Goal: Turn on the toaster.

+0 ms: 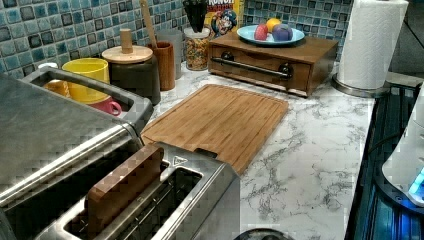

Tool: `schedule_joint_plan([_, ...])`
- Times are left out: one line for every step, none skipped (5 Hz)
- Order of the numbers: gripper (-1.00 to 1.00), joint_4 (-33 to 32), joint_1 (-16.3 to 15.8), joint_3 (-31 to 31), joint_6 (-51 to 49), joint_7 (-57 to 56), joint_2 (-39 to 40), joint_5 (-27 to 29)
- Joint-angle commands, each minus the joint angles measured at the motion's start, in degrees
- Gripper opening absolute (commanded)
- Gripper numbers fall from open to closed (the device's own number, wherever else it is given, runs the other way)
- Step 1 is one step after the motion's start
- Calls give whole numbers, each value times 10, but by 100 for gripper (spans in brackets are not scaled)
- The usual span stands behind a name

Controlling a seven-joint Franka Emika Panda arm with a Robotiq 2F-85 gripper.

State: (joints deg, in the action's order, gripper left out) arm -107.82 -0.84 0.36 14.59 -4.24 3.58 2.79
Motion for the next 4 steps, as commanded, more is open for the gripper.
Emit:
schedule_joint_plan([-100, -2, -1, 2, 2, -19, 0, 0])
schedule_joint_plan([-100, -57, -23, 26, 46, -88, -30, 25])
schedule_joint_plan([-100, -111, -43, 48, 102, -160, -75, 59])
schedule_joint_plan([-100, -141, -68, 63, 128, -176, -96, 60])
